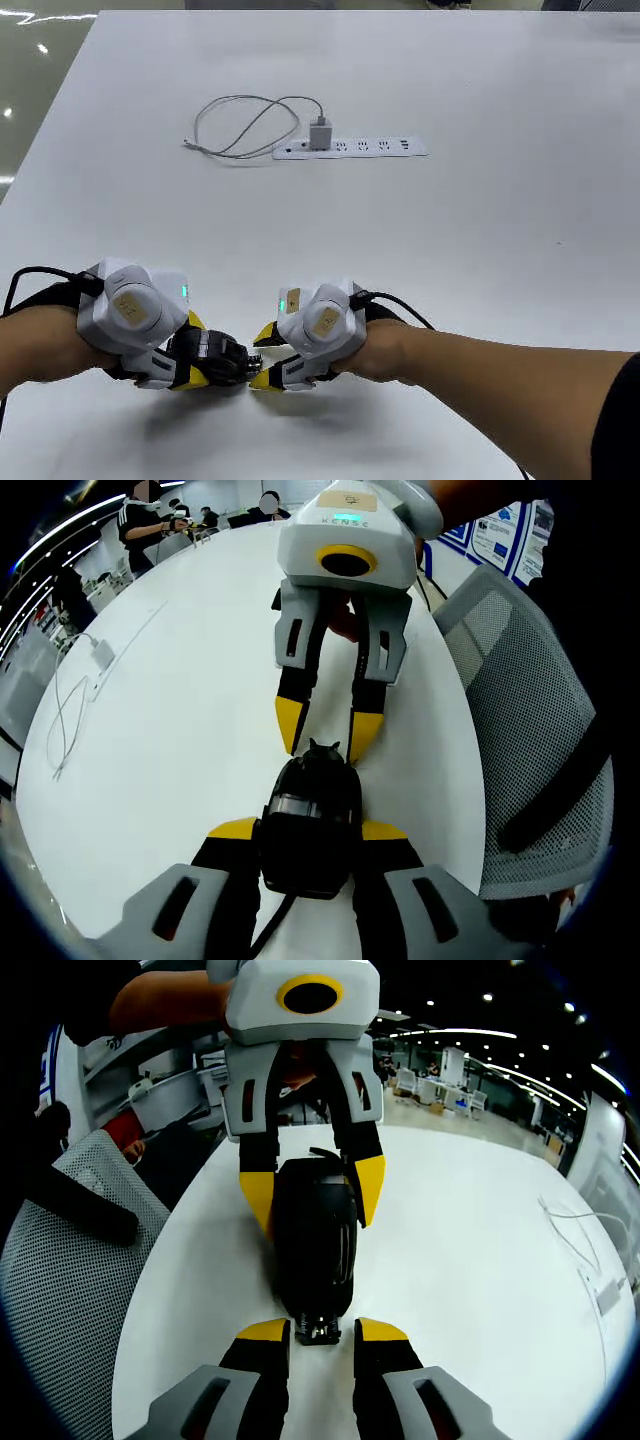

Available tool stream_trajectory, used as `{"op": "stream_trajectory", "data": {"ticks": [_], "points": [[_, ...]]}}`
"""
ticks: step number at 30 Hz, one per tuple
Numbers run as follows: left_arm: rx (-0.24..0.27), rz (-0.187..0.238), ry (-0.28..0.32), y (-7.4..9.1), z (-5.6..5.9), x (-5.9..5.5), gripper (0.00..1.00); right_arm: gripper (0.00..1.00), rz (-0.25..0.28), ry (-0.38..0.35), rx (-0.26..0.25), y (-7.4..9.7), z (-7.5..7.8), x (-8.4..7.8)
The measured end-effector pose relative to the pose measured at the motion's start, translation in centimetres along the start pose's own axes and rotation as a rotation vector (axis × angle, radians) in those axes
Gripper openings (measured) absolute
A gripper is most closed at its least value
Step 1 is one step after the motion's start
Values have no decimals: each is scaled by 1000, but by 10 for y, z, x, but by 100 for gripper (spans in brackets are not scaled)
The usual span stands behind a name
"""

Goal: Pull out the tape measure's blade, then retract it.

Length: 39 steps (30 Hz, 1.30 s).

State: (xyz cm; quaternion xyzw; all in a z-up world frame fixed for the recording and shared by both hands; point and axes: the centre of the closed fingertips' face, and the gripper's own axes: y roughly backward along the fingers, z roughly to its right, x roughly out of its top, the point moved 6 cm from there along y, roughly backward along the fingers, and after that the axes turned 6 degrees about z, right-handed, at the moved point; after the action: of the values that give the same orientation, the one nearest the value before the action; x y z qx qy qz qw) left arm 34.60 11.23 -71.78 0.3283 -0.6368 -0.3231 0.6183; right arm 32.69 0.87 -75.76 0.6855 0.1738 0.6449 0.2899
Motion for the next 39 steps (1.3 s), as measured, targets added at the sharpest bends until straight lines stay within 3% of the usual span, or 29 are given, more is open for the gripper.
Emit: {"op": "stream_trajectory", "data": {"ticks": [7, 11, 39], "points": [[1, -3, 4, 0, 0, 0, 30, 12, -31, 26, 15, -4, -1, -3], [1, 0, -1, 0, 0, -1, 30, 12, -30, 23, 14, -8, 0, -1], [5, -7, -12, 1, -1, -1, 30, 9, -55, -8, 4, 4, 1, -10]]}}
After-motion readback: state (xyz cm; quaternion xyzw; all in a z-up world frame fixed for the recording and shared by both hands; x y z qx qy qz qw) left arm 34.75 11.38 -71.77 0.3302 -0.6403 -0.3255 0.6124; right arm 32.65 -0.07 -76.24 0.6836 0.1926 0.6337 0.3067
